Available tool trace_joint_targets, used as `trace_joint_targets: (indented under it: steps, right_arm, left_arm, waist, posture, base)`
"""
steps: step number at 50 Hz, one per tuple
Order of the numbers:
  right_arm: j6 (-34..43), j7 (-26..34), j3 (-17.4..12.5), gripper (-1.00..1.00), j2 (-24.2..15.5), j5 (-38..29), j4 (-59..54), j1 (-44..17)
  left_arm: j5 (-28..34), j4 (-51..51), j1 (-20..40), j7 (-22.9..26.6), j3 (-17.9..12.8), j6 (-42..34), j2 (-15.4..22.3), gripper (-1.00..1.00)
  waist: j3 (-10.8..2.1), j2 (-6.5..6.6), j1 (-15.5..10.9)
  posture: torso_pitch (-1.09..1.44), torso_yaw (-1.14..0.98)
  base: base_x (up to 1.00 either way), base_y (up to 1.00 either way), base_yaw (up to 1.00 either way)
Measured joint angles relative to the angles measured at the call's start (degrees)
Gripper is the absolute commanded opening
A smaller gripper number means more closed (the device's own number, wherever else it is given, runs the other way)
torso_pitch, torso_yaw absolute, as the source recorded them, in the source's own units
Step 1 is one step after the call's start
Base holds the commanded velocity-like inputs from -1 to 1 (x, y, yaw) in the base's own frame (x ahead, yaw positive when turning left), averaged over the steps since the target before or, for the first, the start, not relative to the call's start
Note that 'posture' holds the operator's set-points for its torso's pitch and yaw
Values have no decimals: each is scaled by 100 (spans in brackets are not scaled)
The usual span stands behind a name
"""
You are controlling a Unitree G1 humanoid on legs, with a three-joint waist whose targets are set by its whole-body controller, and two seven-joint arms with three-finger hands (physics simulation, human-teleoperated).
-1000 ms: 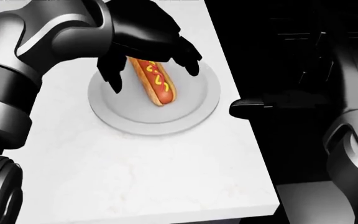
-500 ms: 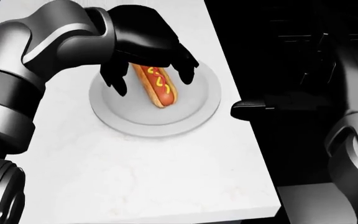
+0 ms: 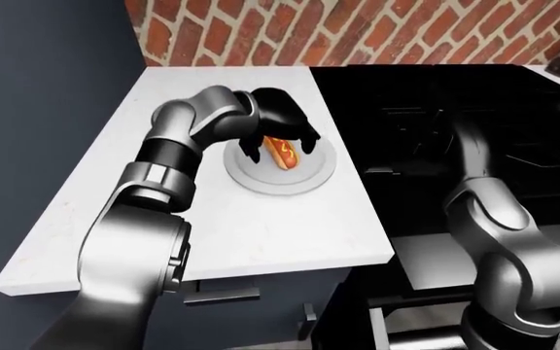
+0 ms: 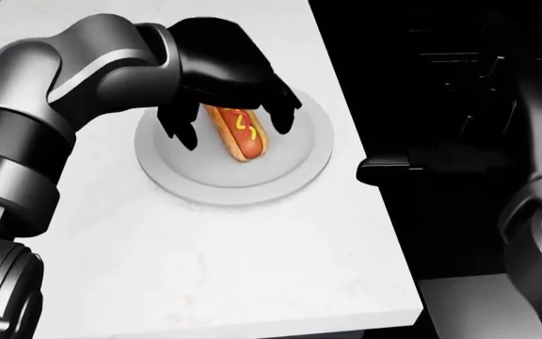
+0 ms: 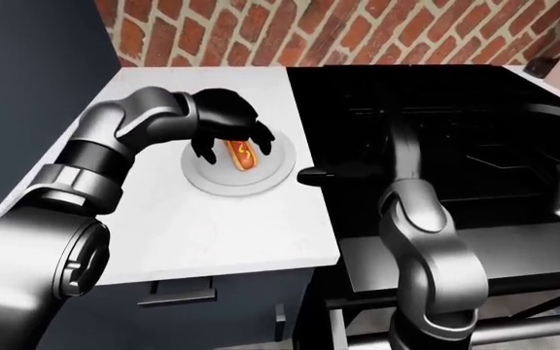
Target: Pick the hot dog from the plate and place it in the pan.
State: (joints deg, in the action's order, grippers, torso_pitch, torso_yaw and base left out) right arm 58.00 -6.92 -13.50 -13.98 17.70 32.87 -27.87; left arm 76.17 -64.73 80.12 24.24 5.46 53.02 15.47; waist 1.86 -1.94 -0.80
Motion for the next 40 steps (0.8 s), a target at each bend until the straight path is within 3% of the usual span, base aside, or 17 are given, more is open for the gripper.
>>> trace_joint_targets:
  steps: [30, 40]
  right_arm:
    - [-47, -28, -15, 100, 34, 27, 63, 118]
    - [-44, -36, -42, 100, 33, 49, 102, 153]
  left_arm:
    - [463, -393, 27, -750, 68, -149, -37, 22]
    - [562, -471, 57, -1000, 66, -197, -68, 9]
  waist:
    - [-32, 7, 8]
    - [-28, 3, 11]
  posture:
    - [0, 0]
    - [0, 0]
  base:
    - [0, 0, 0]
    - [0, 0, 0]
